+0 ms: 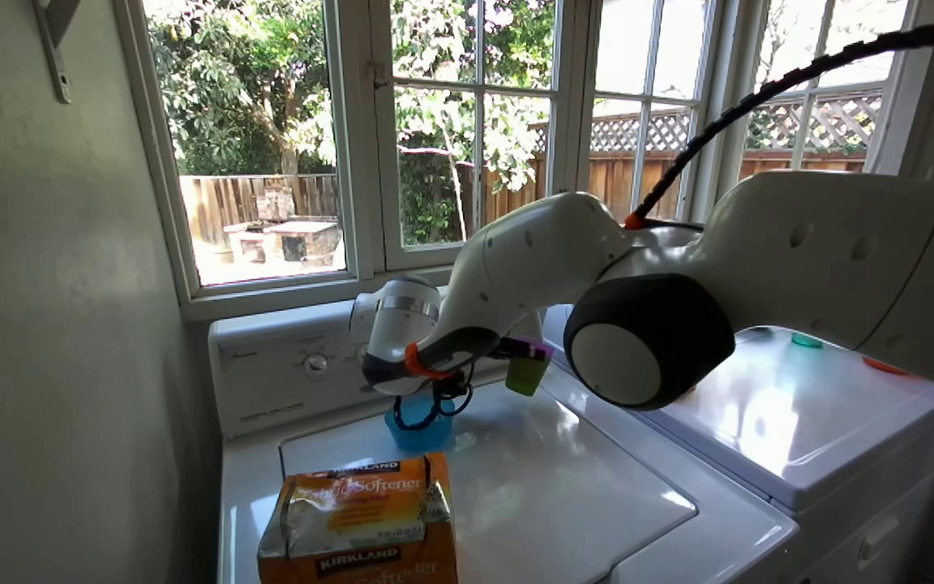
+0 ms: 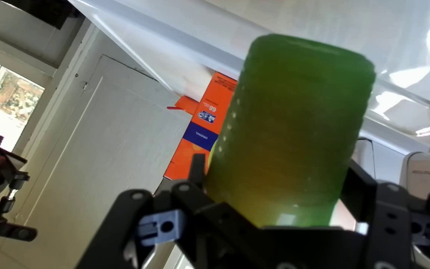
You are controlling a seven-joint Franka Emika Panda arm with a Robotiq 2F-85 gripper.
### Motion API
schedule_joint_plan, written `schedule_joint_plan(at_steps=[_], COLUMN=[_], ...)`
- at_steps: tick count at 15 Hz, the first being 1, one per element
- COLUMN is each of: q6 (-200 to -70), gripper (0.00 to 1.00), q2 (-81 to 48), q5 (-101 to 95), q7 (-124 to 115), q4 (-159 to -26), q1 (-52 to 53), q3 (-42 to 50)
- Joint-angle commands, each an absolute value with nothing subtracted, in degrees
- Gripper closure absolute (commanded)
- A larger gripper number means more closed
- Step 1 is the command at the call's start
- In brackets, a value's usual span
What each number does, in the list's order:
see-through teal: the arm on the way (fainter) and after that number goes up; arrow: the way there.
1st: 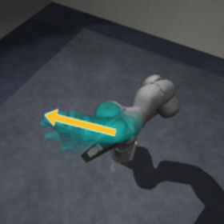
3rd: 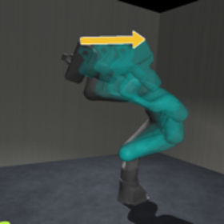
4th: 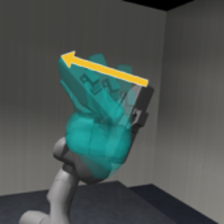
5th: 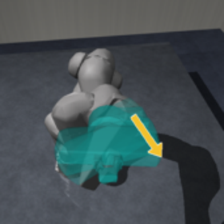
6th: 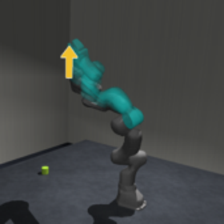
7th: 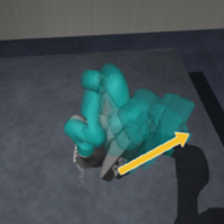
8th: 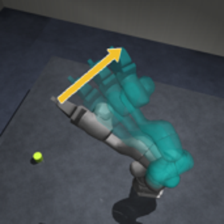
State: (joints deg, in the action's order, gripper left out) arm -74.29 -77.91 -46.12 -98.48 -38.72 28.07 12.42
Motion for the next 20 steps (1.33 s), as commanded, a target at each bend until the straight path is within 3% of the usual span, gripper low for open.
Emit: schedule_joint_plan(at_steps=[1, 9, 20], q6=[-70.9, -69.3, -77.3], gripper=[0.41, 0.41, 0.41], q2=[-82.2, -84.0, -84.9], q5=[-47.7, -47.5, -45.1], q7=[-96.6, -94.9, -92.8], q4=[-33.5, -31.8, -30.1], q1=[28.8, 29.1, 26.9], q3=[14.5, 16.5, 14.0])
